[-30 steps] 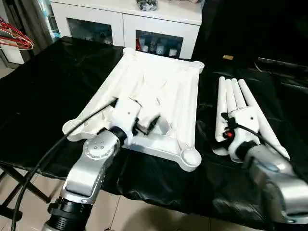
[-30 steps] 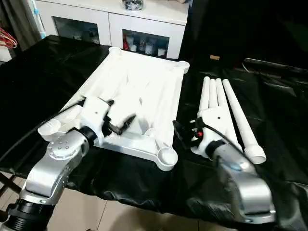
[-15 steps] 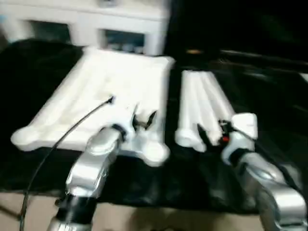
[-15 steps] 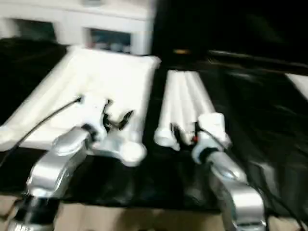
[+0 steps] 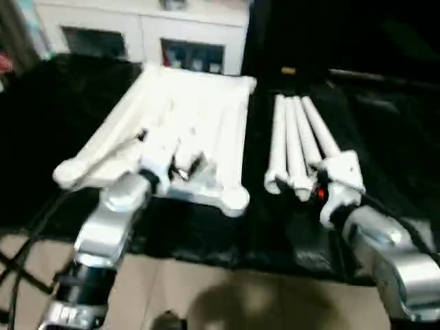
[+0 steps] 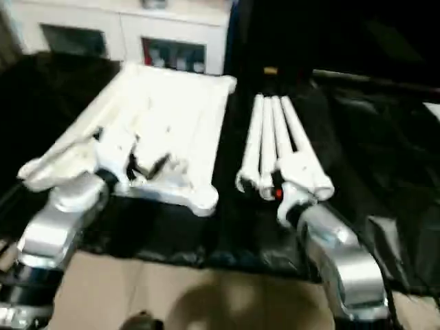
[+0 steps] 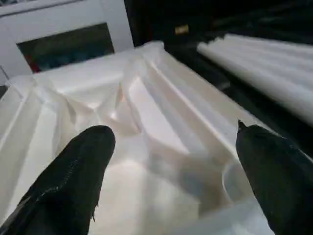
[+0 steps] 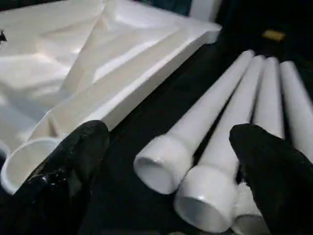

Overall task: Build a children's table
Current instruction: Move to table

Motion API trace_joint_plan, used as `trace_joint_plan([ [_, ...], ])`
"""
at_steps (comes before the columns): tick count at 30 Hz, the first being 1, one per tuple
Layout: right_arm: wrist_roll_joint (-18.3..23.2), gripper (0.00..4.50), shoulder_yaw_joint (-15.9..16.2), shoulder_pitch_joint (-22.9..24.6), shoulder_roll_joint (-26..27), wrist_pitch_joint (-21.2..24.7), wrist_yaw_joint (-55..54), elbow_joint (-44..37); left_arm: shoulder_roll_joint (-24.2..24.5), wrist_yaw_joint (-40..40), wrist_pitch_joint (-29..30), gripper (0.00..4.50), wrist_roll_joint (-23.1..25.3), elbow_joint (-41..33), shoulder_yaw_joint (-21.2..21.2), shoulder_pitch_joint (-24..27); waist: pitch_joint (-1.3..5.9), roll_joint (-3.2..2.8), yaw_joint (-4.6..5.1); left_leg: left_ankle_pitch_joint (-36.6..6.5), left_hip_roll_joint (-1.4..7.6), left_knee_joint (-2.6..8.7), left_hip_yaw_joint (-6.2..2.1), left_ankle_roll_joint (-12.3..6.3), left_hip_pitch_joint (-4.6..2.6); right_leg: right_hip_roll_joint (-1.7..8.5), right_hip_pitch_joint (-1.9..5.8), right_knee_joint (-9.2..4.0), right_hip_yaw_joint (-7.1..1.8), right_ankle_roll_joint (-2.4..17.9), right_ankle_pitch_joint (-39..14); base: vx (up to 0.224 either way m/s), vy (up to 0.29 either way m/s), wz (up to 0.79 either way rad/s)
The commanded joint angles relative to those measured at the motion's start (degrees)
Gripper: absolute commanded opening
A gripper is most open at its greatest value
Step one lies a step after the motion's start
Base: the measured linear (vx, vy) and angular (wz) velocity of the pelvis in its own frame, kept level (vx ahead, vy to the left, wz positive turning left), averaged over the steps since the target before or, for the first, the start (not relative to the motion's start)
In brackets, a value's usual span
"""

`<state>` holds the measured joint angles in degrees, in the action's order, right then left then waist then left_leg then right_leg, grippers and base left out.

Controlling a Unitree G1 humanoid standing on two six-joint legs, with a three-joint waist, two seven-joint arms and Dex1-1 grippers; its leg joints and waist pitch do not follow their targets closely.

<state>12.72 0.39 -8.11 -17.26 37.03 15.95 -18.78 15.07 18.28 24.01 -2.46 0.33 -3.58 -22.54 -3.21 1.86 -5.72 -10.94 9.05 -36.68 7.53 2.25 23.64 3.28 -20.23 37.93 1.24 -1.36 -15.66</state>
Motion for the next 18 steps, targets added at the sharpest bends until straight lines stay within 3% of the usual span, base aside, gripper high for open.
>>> trace_joint_plan([
  [1,-0.6,4.47,-0.9,0.2,0.6,-0.5,-1.3,1.2,-1.4,-1.7,1.2,4.5,0.0,-1.0,0.0,0.5,4.13,-0.63,0.76,-1.9,3.24,5.72,-1.29,2.5,-2.5,3.9,1.39,-3.66,-1.0,9.3,15.1,0.0,0.0,0.0],
  [4,-0.7,4.47,-0.2,0.5,2.1,-1.1,-2.3,1.2,-2.9,-4.4,2.0,4.5,0.4,-2.1,0.9,2.2,3.7,0.1,1.0,-3.9,3.13,6.16,-0.38,0.37,-1.86,4.95,1.85,-4.78,-1.76,9.9,11.9,0.0,0.0,0.0],
  [6,-0.8,4.47,0.3,0.8,2.9,-1.1,-2.6,0.9,-3.5,-4.9,2.6,4.5,0.3,-3.4,0.7,3.5,3.58,0.75,0.74,-5.2,2.78,5.66,0.35,-3.06,-1.08,6.68,2.51,-5.9,-2.97,10.3,8.2,0.0,0.0,0.0],
  [7,-0.8,4.47,0.7,0.9,3.3,-1.1,-2.8,0.8,-3.7,-5.0,3.0,4.5,0.1,-4.2,0.4,4.2,3.57,0.9,0.2,-5.3,2.72,4.51,0.53,-6.07,-0.74,8.65,2.75,-7.05,-4.2,10.8,5.3,0.0,0.0,0.0],
  [8,-0.9,4.47,0.8,0.9,3.5,-1.2,-2.8,0.9,-3.9,-5.1,3.2,4.5,0.2,-4.7,0.2,4.6,3.65,1.09,-0.2,-5.3,2.71,3.28,0.39,-7.58,-0.36,10.26,3.09,-7.8,-5.29,10.8,4.1,0.0,0.0,0.0],
  [9,-0.9,4.47,1.0,0.9,3.8,-1.2,-2.9,0.9,-4.1,-5.2,3.3,4.5,0.3,-5.5,-0.3,5.2,3.55,1.35,-1.62,-5.8,3.37,-0.98,-1.24,-9.42,1.32,15.55,3.63,-10.11,-8.64,9.7,-3.2,0.0,0.061,-0.03],
  [10,-1.2,4.47,1.4,0.9,3.8,-1.7,-2.9,1.1,-4.3,-5.3,3.5,4.5,0.5,-5.9,-0.6,5.6,3.52,1.28,-1.98,-6.4,3.51,-2.24,-2.0,-9.26,2.1,16.61,3.83,-10.52,-9.54,9.4,-5.3,0.0,0.061,-0.03],
  [11,-1.5,4.47,1.6,0.9,3.8,-2.0,-2.9,1.3,-4.5,-5.4,3.6,4.5,0.6,-6.1,-0.7,5.8,3.59,0.65,-2.22,-5.3,3.77,-2.17,-3.23,-9.09,2.75,16.05,3.93,-10.36,-8.68,10.6,-7.5,0.006,0.128,-0.08],
  [12,-1.5,4.47,1.6,0.9,3.8,-2.0,-2.9,1.3,-4.5,-5.4,3.6,4.5,0.6,-6.1,-0.7,5.8,3.59,0.65,-2.22,-5.3,3.77,-2.17,-3.23,-9.09,2.75,16.05,3.93,-10.36,-8.68,10.6,-7.5,0.011,0.188,-0.06],
  [13,-2.3,4.47,2.1,0.8,3.6,-2.7,-3.3,1.5,-4.8,-5.5,3.8,4.5,0.7,-6.5,-0.9,5.9,3.95,-0.54,-1.33,1.1,2.83,3.81,-1.79,-15.03,-0.59,7.07,2.06,-7.38,-3.06,10.7,-4.7,0.011,0.188,-0.06],
  [14,-2.4,4.47,2.1,0.7,3.6,-2.7,-3.4,1.7,-4.8,-5.8,3.5,4.5,1.2,-6.6,-1.2,6.0,4.55,-1.58,-0.07,6.4,2.46,4.96,-2.01,-19.98,-4.19,2.39,-0.44,-3.9,-0.09,9.1,-2.6,0.017,0.237,0.05],
  [15,-2.9,4.47,2.3,0.5,3.6,-3.3,-3.7,2.1,-4.3,-7.1,2.7,4.5,3.8,-7.3,-2.5,6.0,4.53,-3.26,2.11,21.7,-0.43,5.11,-8.19,-40.2,-7.03,-2.8,-3.87,4.62,5.69,3.8,-6.7,0.018,0.246,0.28],
  [16,-2.9,4.47,2.3,0.5,3.6,-3.3,-3.7,2.1,-4.3,-7.1,2.7,4.5,3.8,-7.3,-2.5,6.0,4.28,-3.24,1.52,26.5,0.04,4.17,-9.06,-42.12,-7.09,-2.89,-5.73,6.29,5.16,1.0,-9.9,-0.017,0.325,0.54],
  [17,-3.3,4.47,2.4,0.4,3.6,-3.6,-3.9,2.3,-4.2,-7.7,2.3,4.5,4.7,-7.6,-3.0,6.1,3.93,-2.92,-0.11,34.8,1.78,4.99,-10.04,-31.44,-2.39,-2.35,-4.35,7.53,3.95,0.0,-6.8,-0.027,0.195,0.48],
  [18,-3.4,4.47,2.4,0.3,3.6,-3.7,-3.9,2.4,-4.1,-8.1,2.1,4.5,5.1,-7.7,-3.3,6.1,4.24,-2.47,-0.07,34.1,2.19,5.57,-10.98,-24.43,-2.09,-2.15,-3.42,6.39,3.08,0.4,-5.3,-0.079,0.145,0.5],
])
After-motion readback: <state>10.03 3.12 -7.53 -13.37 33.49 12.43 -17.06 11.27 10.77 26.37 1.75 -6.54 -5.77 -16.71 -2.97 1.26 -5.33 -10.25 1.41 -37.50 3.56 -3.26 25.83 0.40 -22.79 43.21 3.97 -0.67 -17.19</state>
